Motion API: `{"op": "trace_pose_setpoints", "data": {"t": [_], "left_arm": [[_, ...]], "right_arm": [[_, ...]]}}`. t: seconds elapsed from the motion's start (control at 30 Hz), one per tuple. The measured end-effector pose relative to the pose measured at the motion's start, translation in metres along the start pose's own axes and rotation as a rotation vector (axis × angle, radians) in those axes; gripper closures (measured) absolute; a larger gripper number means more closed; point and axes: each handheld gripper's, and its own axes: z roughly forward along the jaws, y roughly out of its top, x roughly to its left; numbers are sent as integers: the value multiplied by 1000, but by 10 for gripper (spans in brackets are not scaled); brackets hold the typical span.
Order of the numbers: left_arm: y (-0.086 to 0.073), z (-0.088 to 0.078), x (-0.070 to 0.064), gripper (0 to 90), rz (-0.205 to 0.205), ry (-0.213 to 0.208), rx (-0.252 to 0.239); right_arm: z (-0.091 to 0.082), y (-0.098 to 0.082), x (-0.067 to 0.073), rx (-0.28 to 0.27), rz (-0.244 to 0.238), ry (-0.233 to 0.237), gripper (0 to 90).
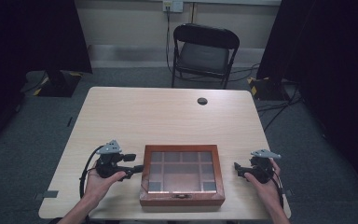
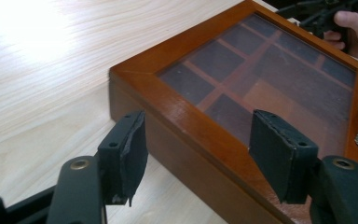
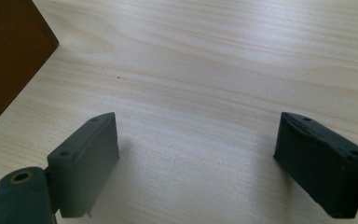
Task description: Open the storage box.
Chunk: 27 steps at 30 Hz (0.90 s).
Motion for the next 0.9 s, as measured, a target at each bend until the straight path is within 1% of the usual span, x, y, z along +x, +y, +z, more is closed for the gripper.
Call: {"op": "trace_pose_setpoints", "data": {"t": [0.1,0.13,0.2,0.23,0.33,0.37,0.4,0.47,0.5,0.57,0.6,0.67,0.77,0.83,0.87,0.9], "left_arm": [[2,4,-5,376,20,-32,10],[3,5,-6,380,20,-40,12],[5,8,-11,390,31,-68,17],[6,9,-13,409,37,-76,19],[13,15,-24,413,67,-100,12],[16,17,-29,413,85,-107,14],[16,17,-29,413,85,-107,14],[20,21,-34,413,91,-133,17],[21,23,-36,413,91,-136,17],[25,27,-39,413,65,-173,14],[28,30,-41,413,59,-186,18],[36,33,-46,413,95,-180,25],[44,37,-51,415,112,-199,20],[49,41,-56,417,137,-197,30],[50,44,-59,418,141,-207,34],[51,46,-61,419,143,-205,40]], "right_arm": [[0,0,0,0,0,0,125],[0,0,0,1,0,0,125],[0,0,0,0,0,0,125],[0,0,0,0,-1,1,125],[0,0,0,0,-1,1,125],[0,0,0,0,0,0,125],[0,0,0,0,-1,1,125],[0,0,0,1,0,0,125],[0,0,0,0,0,0,125],[0,0,0,1,0,0,125],[0,0,0,0,0,0,125],[0,0,0,0,0,0,125],[0,0,0,0,0,1,125],[1,1,0,0,-1,1,125],[1,1,0,0,-1,1,125],[1,1,0,0,-1,0,125]]}}
